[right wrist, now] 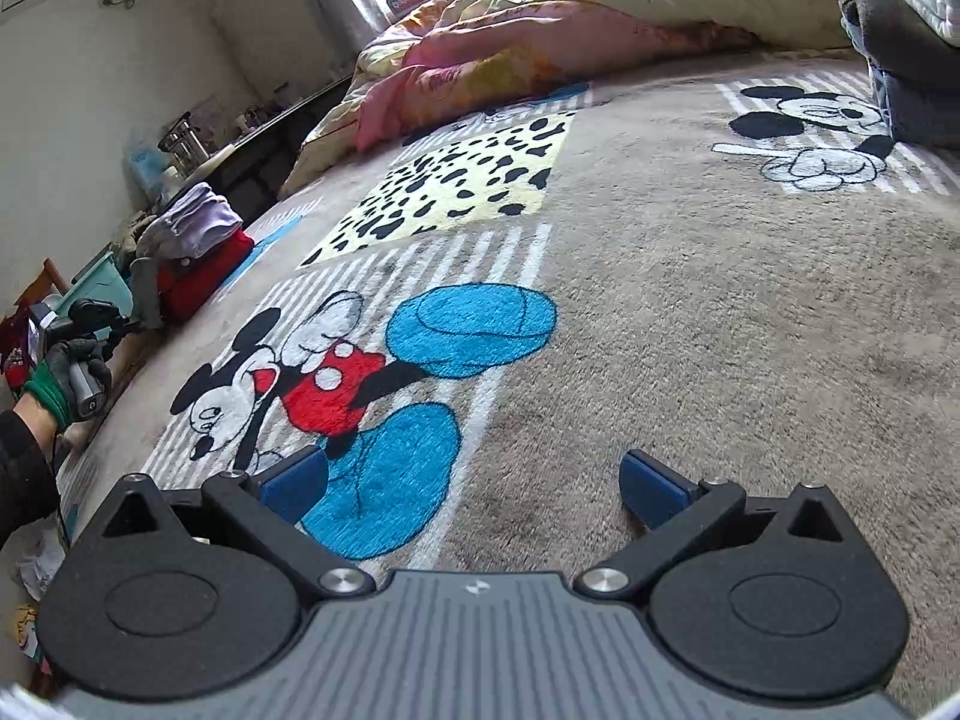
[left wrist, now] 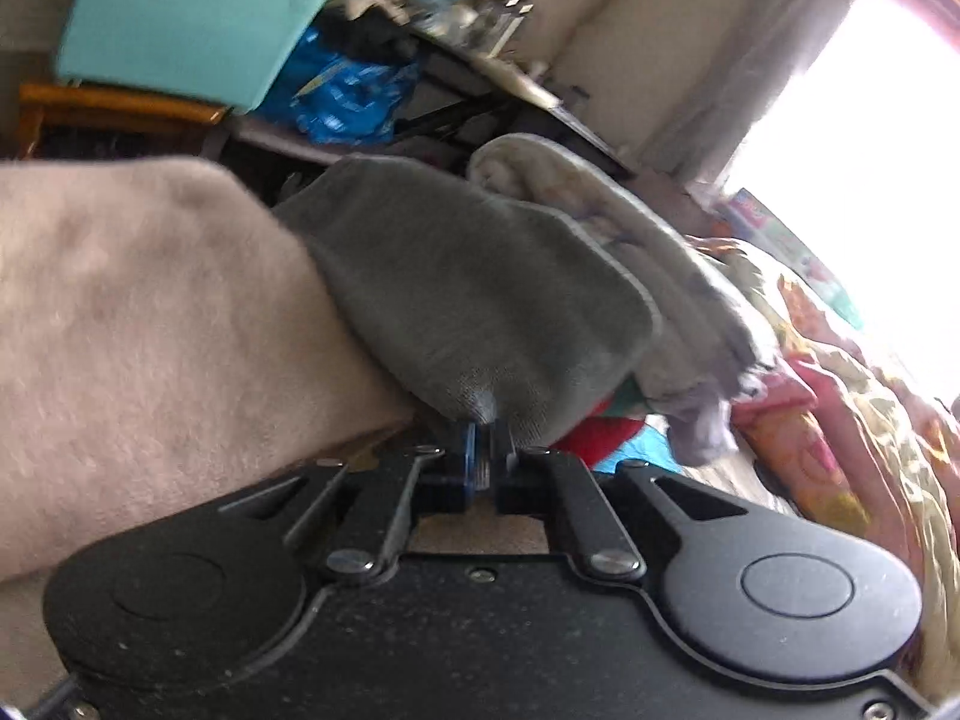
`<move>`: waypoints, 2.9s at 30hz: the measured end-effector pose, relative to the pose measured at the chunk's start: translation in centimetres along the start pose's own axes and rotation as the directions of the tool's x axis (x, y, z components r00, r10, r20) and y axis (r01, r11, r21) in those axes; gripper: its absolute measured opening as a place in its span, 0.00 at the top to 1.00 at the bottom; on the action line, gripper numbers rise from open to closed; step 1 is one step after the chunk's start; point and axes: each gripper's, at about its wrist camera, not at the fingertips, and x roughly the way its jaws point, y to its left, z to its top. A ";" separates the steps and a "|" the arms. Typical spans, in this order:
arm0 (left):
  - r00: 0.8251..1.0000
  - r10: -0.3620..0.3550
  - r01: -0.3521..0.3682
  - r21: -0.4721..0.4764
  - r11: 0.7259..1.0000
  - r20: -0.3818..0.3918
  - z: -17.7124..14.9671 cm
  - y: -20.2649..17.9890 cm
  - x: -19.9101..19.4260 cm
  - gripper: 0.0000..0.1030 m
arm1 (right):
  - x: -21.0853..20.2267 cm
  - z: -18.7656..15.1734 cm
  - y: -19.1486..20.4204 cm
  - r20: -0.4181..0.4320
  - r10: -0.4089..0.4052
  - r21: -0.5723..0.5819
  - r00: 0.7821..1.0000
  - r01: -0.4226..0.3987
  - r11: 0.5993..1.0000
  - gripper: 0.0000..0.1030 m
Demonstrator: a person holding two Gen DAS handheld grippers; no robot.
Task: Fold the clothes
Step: 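Reach the left tool toward the grey sweatpants on the clothes pile, then grasp the grey sweatpants with the left tool and lift them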
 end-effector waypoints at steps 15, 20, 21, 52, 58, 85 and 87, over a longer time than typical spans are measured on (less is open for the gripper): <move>0.920 -0.391 0.305 0.554 0.775 0.040 -3.4 -12.9 -20.0 1.00 | -6.0 -0.4 -0.5 0.060 0.012 0.021 0.998 -0.013 1.000 0.00; 0.844 -0.536 0.388 0.694 0.606 -0.004 -5.6 -21.5 -26.4 1.00 | -10.2 -0.8 -0.9 0.119 0.023 0.030 0.993 -0.026 0.999 0.00; 0.832 -0.555 0.396 0.710 0.582 -0.009 -6.2 -23.0 -27.4 1.00 | -11.1 -1.0 -1.1 0.131 0.023 0.034 0.991 -0.027 0.999 0.00; 0.767 -0.423 0.641 0.585 0.496 -0.482 -22.6 -22.6 -32.6 0.59 | -23.8 -6.3 -3.9 0.295 0.021 0.059 0.955 -0.040 0.997 0.00; 0.762 -0.370 0.632 0.486 0.604 -0.532 -23.8 -22.9 -32.7 0.54 | -23.1 -6.2 -1.6 0.246 0.084 0.007 0.966 -0.089 0.996 0.01; 0.842 -0.276 0.322 0.023 0.946 -0.464 -34.3 -20.1 -19.8 0.76 | -19.5 -7.5 -2.9 0.134 -0.001 0.067 0.991 -0.008 0.998 0.01; 0.827 -0.326 0.367 0.002 0.930 -0.459 -34.3 -20.1 -19.7 0.90 | -19.1 -7.4 -3.0 0.130 -0.001 0.077 0.992 -0.009 0.997 0.01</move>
